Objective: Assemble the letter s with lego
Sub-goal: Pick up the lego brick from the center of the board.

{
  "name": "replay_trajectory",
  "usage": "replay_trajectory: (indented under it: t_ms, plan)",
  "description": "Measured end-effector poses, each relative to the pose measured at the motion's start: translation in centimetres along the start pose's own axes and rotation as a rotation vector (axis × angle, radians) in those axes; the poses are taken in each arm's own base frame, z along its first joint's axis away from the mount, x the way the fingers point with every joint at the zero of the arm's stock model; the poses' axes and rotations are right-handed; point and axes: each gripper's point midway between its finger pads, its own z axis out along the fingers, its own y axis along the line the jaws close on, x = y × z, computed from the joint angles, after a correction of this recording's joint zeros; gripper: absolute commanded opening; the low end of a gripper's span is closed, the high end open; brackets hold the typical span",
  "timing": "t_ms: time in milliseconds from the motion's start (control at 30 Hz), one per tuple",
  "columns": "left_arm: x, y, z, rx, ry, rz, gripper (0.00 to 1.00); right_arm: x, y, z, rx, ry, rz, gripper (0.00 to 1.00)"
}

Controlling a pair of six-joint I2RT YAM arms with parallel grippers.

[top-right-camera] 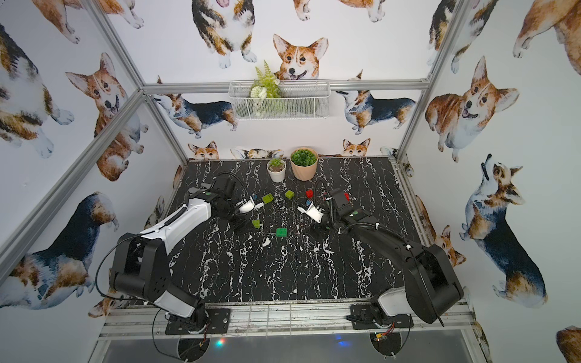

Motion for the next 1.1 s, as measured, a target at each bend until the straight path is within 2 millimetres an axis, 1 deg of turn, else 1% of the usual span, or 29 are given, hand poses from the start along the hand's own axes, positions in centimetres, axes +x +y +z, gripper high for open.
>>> replay_trajectory:
  t_ms: [100,267,400,500,733,900,1100]
  plan:
    - [0.2,0.5,1.1,0.0,0.021,0.022,0.85,0.3,0.2,-0.6,0.012,-0.009,0.026,0.88]
    - [0.3,0.7,3.0,0.0,0.059,0.074,0.81,0.2,0.3,-1.5,0.031,-0.043,0.055,0.9]
    - [0.5,1.2,4.0,-0.012,0.079,0.099,0.77,0.4,-0.1,-2.3,0.053,-0.062,0.096,0.92]
    - [1.0,1.1,5.0,-0.004,0.109,0.11,0.73,0.3,-0.7,-2.8,0.071,-0.075,0.118,0.92]
    - [1.4,1.8,5.9,-0.029,0.134,0.13,0.67,0.5,-1.2,-3.1,0.086,-0.08,0.141,0.93]
    - [1.6,2.0,6.7,-0.026,0.145,0.135,0.6,0.5,-1.2,-3.1,0.085,-0.078,0.143,0.94]
    - [1.3,2.4,7.3,-0.028,0.15,0.143,0.52,0.8,-1.3,-2.8,0.081,-0.066,0.15,0.94]
